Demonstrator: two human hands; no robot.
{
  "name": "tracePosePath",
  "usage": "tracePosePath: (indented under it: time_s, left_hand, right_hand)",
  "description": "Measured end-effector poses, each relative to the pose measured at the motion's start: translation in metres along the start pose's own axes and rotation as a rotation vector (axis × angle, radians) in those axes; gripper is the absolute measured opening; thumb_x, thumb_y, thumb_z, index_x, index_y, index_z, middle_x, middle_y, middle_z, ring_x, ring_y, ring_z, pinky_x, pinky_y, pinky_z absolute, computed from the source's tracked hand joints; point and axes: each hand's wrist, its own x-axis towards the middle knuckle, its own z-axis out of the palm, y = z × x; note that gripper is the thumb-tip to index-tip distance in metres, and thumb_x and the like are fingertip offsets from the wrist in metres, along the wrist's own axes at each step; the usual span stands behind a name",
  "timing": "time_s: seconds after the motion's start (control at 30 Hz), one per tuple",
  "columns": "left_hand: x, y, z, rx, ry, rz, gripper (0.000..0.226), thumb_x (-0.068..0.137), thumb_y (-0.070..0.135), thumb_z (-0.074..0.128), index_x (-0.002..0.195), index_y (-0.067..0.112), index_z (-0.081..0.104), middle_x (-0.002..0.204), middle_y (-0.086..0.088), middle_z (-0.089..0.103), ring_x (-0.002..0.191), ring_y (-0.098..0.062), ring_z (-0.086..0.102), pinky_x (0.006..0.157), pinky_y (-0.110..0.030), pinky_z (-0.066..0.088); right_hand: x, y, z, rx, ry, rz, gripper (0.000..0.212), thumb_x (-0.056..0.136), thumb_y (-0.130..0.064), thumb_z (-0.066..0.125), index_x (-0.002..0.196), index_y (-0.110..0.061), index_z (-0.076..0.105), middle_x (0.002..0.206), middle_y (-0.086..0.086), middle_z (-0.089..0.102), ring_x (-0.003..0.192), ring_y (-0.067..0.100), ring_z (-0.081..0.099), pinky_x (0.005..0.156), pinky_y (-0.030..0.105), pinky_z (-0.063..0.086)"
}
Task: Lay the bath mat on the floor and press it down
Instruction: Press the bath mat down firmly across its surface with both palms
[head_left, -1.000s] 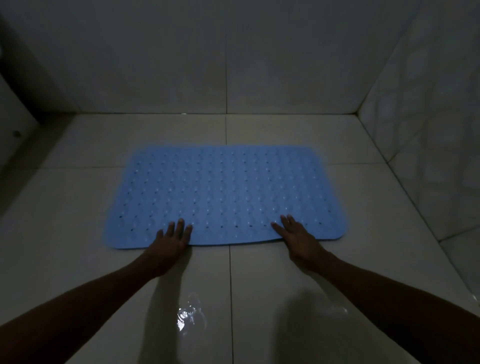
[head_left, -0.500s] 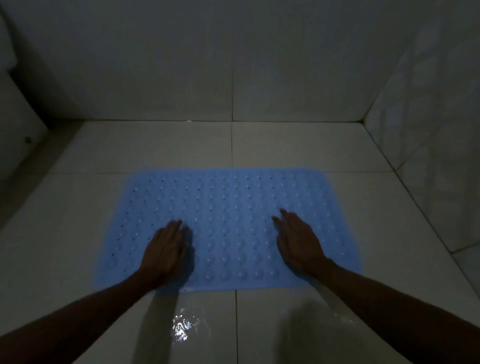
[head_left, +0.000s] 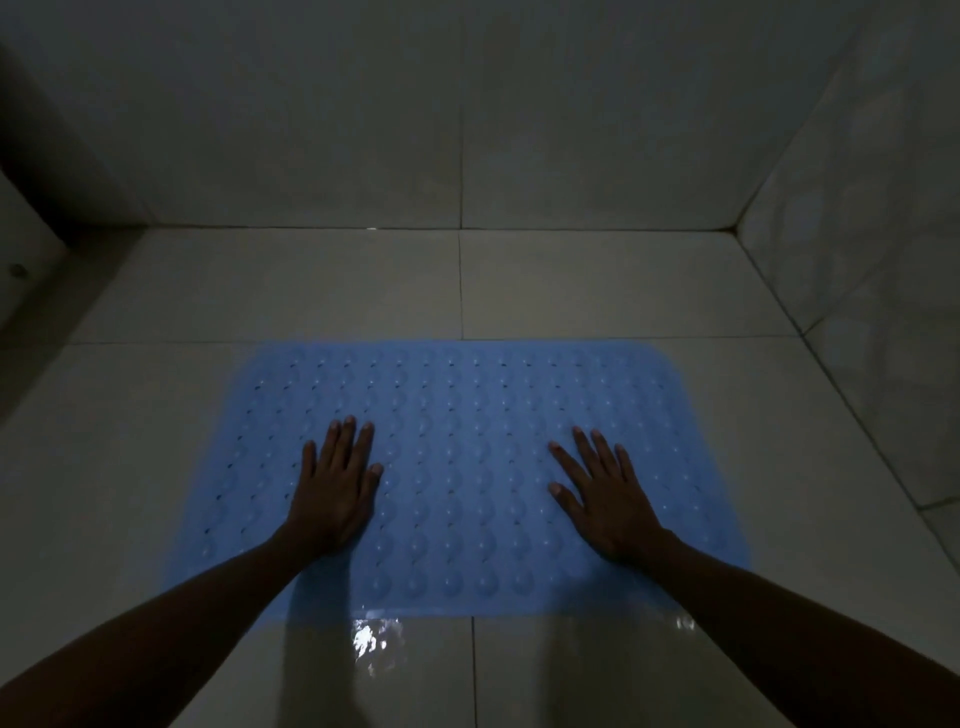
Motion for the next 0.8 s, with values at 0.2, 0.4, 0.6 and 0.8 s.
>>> tracePosePath:
  time_s: [0.2,0.4,0.6,0.8]
  left_hand:
    - [-0.018,0.004,0.008,0.007,0.005,-0.015,0.067,0.094,0.059,-0.002,0.152,0.027,-0.01,0.159,-0.002,-0.017,0.145,-0.017,-0.02,0.116,-0.044,-0.015]
    - [-0.023,0.005,0.008,0.002,0.0,-0.013,0.066,0.094,0.058,-0.001,0.152,0.026,-0.012,0.159,-0.003,-0.017,0.145,-0.016,-0.021,0.116,-0.043,-0.016]
    - [-0.023,0.006,0.007,0.001,0.01,-0.015,0.068,0.094,0.058,-0.002,0.153,0.024,-0.009,0.16,-0.003,-0.016,0.146,-0.017,-0.019,0.117,-0.044,-0.013]
    - [-0.025,0.006,0.008,0.005,0.031,-0.01,0.066,0.095,0.057,-0.003,0.152,0.024,-0.009,0.16,-0.002,-0.014,0.146,-0.015,-0.019,0.118,-0.043,-0.012]
  right_hand:
    - [-0.015,0.002,0.011,-0.019,0.018,-0.003,0.061,0.098,-0.065,0.006,0.151,-0.044,-0.014,0.16,-0.005,-0.027,0.147,0.018,-0.026,0.118,0.042,-0.018]
    - [-0.019,0.001,0.007,0.017,0.013,-0.021,0.063,0.095,-0.066,0.004,0.152,-0.043,-0.009,0.16,-0.005,-0.024,0.146,0.018,-0.026,0.12,0.044,-0.015]
    - [-0.017,0.006,0.004,0.029,0.004,-0.043,0.061,0.095,-0.066,0.004,0.151,-0.046,-0.011,0.16,-0.007,-0.024,0.146,0.015,-0.028,0.12,0.043,-0.014]
    - [-0.016,0.004,-0.003,0.034,-0.006,-0.056,0.063,0.095,-0.066,0.002,0.153,-0.044,-0.008,0.16,-0.007,-0.024,0.147,0.016,-0.026,0.121,0.045,-0.012]
